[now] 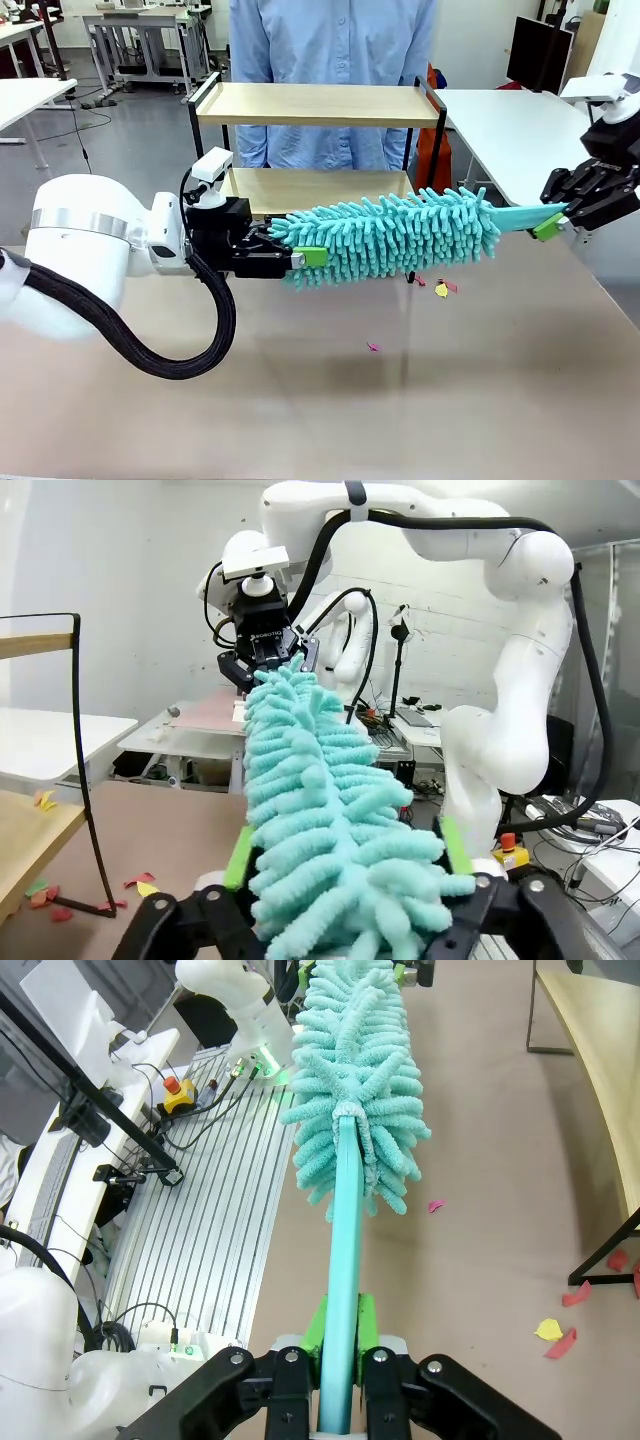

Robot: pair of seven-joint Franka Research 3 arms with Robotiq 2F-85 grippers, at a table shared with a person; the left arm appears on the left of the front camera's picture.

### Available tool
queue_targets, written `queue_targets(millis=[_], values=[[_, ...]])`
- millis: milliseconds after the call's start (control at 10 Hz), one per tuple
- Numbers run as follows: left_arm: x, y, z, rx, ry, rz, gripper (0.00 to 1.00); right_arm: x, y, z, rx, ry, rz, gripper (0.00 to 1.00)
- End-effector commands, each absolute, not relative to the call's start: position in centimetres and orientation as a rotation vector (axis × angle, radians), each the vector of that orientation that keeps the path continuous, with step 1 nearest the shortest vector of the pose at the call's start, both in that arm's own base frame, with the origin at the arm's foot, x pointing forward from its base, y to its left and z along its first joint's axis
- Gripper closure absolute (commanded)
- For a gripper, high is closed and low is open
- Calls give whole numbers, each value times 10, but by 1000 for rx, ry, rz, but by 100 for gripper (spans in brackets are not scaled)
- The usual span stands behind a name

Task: Clean the shelf.
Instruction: Hand the Duster back to the human.

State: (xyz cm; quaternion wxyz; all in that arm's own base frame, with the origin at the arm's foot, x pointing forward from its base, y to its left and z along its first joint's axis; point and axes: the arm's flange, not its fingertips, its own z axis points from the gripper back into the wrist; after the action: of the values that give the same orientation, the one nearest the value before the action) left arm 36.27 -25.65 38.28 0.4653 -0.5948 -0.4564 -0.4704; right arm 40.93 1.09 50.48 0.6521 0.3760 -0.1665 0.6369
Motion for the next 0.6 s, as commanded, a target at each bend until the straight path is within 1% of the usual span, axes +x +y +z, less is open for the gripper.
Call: queue_targets(millis=[0,200,300,400,500], values=[[364,-255,380,-1464,-1131,-1188,100,407,11,506,863,-403,1461,88],[360,-251,374,-1447,-1125,-1179,100,407,11,506,863,-403,1461,88],[363,-250,373,-1442,-1106,-1191,86,407,11,506,863,-403,1461,88],[361,-251,372,-1439,-1101,-1193,97,407,11,506,863,-403,1461,88],[359,-253,371,-1438,-1104,-1198,100,407,11,506,863,-403,1461,88]])
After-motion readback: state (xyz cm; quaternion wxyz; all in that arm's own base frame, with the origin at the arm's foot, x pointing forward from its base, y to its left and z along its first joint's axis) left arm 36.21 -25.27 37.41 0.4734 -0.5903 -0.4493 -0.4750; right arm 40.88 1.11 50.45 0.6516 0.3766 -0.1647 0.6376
